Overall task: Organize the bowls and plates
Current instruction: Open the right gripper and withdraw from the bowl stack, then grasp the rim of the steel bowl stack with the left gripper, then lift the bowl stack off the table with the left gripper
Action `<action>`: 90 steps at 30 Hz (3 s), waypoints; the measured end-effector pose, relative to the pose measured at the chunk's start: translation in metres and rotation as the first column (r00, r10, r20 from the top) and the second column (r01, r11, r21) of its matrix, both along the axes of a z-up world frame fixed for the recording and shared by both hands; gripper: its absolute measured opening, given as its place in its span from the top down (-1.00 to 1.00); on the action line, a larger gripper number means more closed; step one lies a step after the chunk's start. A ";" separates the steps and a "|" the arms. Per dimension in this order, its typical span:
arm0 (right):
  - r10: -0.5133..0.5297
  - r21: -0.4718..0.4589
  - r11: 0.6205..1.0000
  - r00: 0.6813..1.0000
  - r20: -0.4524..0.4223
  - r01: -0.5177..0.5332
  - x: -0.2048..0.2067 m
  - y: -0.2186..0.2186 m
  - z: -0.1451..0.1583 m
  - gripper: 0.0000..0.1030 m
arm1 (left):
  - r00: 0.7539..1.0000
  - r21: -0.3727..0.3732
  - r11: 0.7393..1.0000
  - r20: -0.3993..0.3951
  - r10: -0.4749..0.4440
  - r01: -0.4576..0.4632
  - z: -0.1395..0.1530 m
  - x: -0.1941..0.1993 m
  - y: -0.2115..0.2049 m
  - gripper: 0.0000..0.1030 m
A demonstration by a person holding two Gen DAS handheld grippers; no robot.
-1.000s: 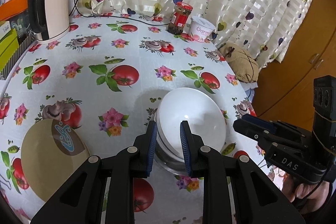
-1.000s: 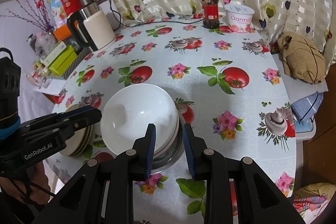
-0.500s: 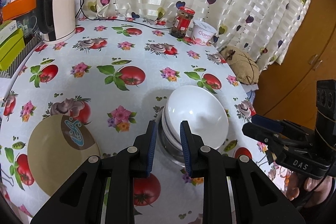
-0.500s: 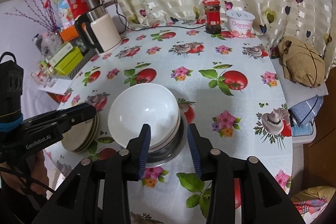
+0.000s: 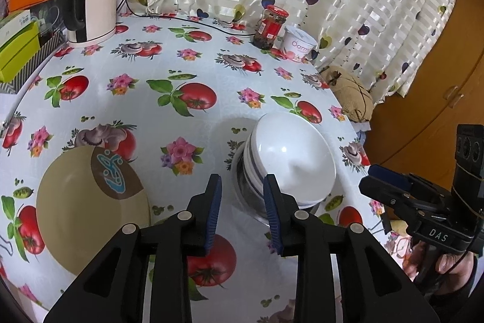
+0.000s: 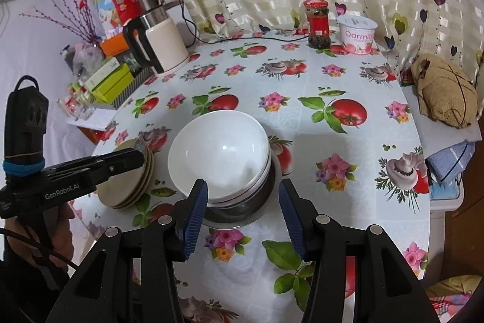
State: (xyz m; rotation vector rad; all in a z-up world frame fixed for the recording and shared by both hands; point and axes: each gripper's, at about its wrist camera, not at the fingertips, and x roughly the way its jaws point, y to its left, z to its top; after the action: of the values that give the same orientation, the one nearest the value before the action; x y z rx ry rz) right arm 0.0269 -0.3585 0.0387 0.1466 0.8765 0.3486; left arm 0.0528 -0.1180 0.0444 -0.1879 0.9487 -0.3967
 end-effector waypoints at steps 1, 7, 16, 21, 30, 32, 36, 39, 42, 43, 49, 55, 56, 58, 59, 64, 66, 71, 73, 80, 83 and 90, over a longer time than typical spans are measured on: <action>-0.001 -0.004 1.000 1.000 -0.001 0.001 0.000 0.000 0.000 0.05 | 1.000 -0.001 1.000 -0.003 0.001 -0.001 -0.001 0.000 0.001 0.42; -0.015 -0.025 1.000 1.000 -0.011 0.015 -0.001 0.001 -0.002 0.04 | 1.000 -0.007 1.000 -0.017 -0.002 0.002 -0.006 -0.001 0.004 0.42; -0.045 -0.035 0.998 0.999 -0.027 0.044 -0.003 -0.005 -0.010 0.04 | 0.999 -0.011 1.000 -0.051 -0.017 0.016 -0.017 -0.001 0.003 0.42; -0.052 -0.046 0.998 0.998 -0.025 0.051 -0.004 -0.006 -0.013 0.04 | 0.998 -0.012 1.000 -0.062 -0.021 0.021 -0.019 -0.001 0.001 0.42; -0.067 -0.061 0.996 0.998 -0.022 0.065 -0.005 -0.010 -0.017 0.04 | 0.997 -0.012 1.000 -0.077 -0.026 0.025 -0.024 0.002 -0.002 0.42; -0.069 -0.066 0.996 0.997 -0.019 0.068 -0.005 -0.011 -0.017 0.04 | 0.996 -0.010 1.000 -0.080 -0.024 0.024 -0.025 0.003 -0.002 0.42; -0.070 -0.065 0.996 0.997 -0.020 0.069 -0.005 -0.013 -0.019 0.04 | 0.996 -0.007 1.000 -0.084 -0.023 0.022 -0.027 0.004 -0.003 0.42; -0.071 -0.066 0.995 0.997 -0.023 0.069 -0.004 -0.014 -0.020 0.04 | 0.996 -0.007 1.000 -0.082 -0.026 0.025 -0.028 0.005 -0.003 0.42; -0.071 -0.063 0.996 0.997 -0.025 0.069 -0.004 -0.014 -0.021 0.04 | 0.996 -0.003 1.000 -0.084 -0.027 0.027 -0.029 0.006 -0.005 0.40; -0.071 -0.063 0.996 0.997 -0.025 0.069 -0.004 -0.014 -0.020 0.04 | 0.996 -0.005 1.000 -0.083 -0.028 0.028 -0.029 0.006 -0.005 0.36; -0.062 -0.046 0.997 0.997 -0.043 0.060 0.000 -0.014 -0.027 0.04 | 0.996 -0.011 1.000 -0.087 -0.028 0.027 -0.031 0.007 -0.005 0.30; -0.048 -0.019 0.999 0.997 -0.061 0.047 0.002 -0.013 -0.032 0.04 | 0.995 -0.015 1.000 -0.098 -0.025 0.023 -0.036 0.009 -0.004 0.30; -0.047 -0.017 0.999 0.997 -0.063 0.046 0.003 -0.013 -0.032 0.04 | 0.995 -0.017 1.000 -0.100 -0.024 0.022 -0.037 0.010 -0.003 0.30; -0.046 -0.007 0.999 0.997 -0.069 0.045 0.004 -0.014 -0.033 0.04 | 0.994 -0.017 1.000 -0.103 -0.024 0.023 -0.038 0.010 -0.003 0.30; -0.045 0.000 0.999 0.996 -0.072 0.045 0.004 -0.015 -0.034 0.04 | 0.994 -0.017 1.000 -0.105 -0.025 0.023 -0.038 0.010 -0.003 0.30; -0.043 0.015 0.999 0.995 -0.087 0.044 0.007 -0.016 -0.037 0.04 | 0.994 -0.020 1.000 -0.109 -0.026 0.024 -0.039 0.012 -0.002 0.30; -0.041 0.023 0.999 0.995 -0.093 0.043 0.009 -0.016 -0.039 0.04 | 0.993 -0.021 1.000 -0.112 -0.023 0.021 -0.041 0.013 -0.002 0.30; -0.035 0.032 0.999 0.994 -0.104 0.039 0.011 -0.016 -0.041 0.04 | 0.993 -0.019 1.000 -0.116 -0.022 0.019 -0.043 0.015 -0.002 0.30; -0.033 0.034 0.999 0.994 -0.109 0.037 0.012 -0.015 -0.043 0.04 | 0.993 -0.017 1.000 -0.117 -0.021 0.019 -0.043 0.015 -0.002 0.30; -0.030 0.046 0.998 0.992 -0.125 0.036 0.017 -0.015 -0.048 0.04 | 0.992 -0.009 1.000 -0.126 -0.020 0.019 -0.049 0.022 -0.002 0.30; -0.032 0.056 0.998 0.990 -0.134 0.040 0.020 -0.016 -0.051 0.06 | 0.991 -0.016 1.000 -0.133 -0.023 0.021 -0.052 0.025 -0.003 0.30; -0.030 0.077 0.996 0.987 -0.157 0.042 0.028 -0.017 -0.059 0.20 | 0.989 -0.023 0.999 -0.145 -0.031 0.028 -0.057 0.031 -0.006 0.30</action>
State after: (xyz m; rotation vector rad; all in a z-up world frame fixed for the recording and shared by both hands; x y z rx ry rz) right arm 0.0549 -0.3759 -0.0201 0.2668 1.0132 0.3420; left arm 0.0839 -0.1241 -0.0129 -0.2241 1.0924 -0.4242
